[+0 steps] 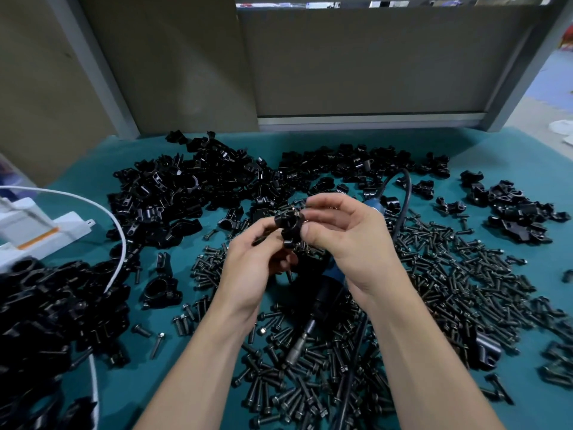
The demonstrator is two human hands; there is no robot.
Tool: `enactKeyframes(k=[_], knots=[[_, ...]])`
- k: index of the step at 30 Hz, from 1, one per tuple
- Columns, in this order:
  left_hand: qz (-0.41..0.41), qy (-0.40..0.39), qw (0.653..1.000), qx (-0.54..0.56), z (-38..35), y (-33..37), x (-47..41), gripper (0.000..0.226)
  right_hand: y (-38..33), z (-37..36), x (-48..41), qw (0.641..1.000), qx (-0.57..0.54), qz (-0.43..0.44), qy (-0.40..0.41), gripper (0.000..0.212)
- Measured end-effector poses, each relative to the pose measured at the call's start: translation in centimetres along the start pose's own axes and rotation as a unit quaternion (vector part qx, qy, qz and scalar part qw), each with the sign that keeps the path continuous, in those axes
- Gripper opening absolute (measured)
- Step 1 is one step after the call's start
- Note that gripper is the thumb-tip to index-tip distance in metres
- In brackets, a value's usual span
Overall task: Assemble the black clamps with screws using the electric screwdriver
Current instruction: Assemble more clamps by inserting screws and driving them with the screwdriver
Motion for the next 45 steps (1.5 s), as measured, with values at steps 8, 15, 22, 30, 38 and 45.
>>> enactKeyframes(k=[8,15,22,30,38,45], knots=[[-0.122,0.065,0.987,-0.084,0.3,0.1,-0.1,0.034,-0.3,-0.6,0.2,0.996,0.085,-0.004,-0.025,0.029],[-0.109,0.027,0.993,-0.023,0.4,0.6,-0.1,0.032,-0.7,-0.1,0.3,0.995,0.064,0.082,-0.001,0.038],[-0.127,-0.003,0.990,-0.068,0.1,0.3,0.2,0.029,-0.7,0.4,0.1,0.994,0.060,0.089,-0.026,0.041],[-0.148,-0.010,0.982,-0.117,0.0,0.4,0.1,0.035,-0.4,0.2,0.2,0.987,0.137,0.081,-0.032,0.040],[-0.111,0.010,0.992,-0.056,0.3,0.6,-0.3,0.032,-0.9,-0.1,0.9,0.961,0.250,0.079,0.084,0.033],[-0.161,0.059,0.968,-0.183,0.9,0.5,-0.3,0.032,-0.7,0.1,0.4,0.982,0.189,0.009,-0.023,0.013]])
Point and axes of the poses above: each hand's wrist, its own x-axis away from the middle knuckle, its own z-axis out of the back of the hand, y = z × x, the point moved 2 cm from there along -x, towards the middle knuckle, and after that the axes turned 11 degrees about x, right-handed, at the moved point
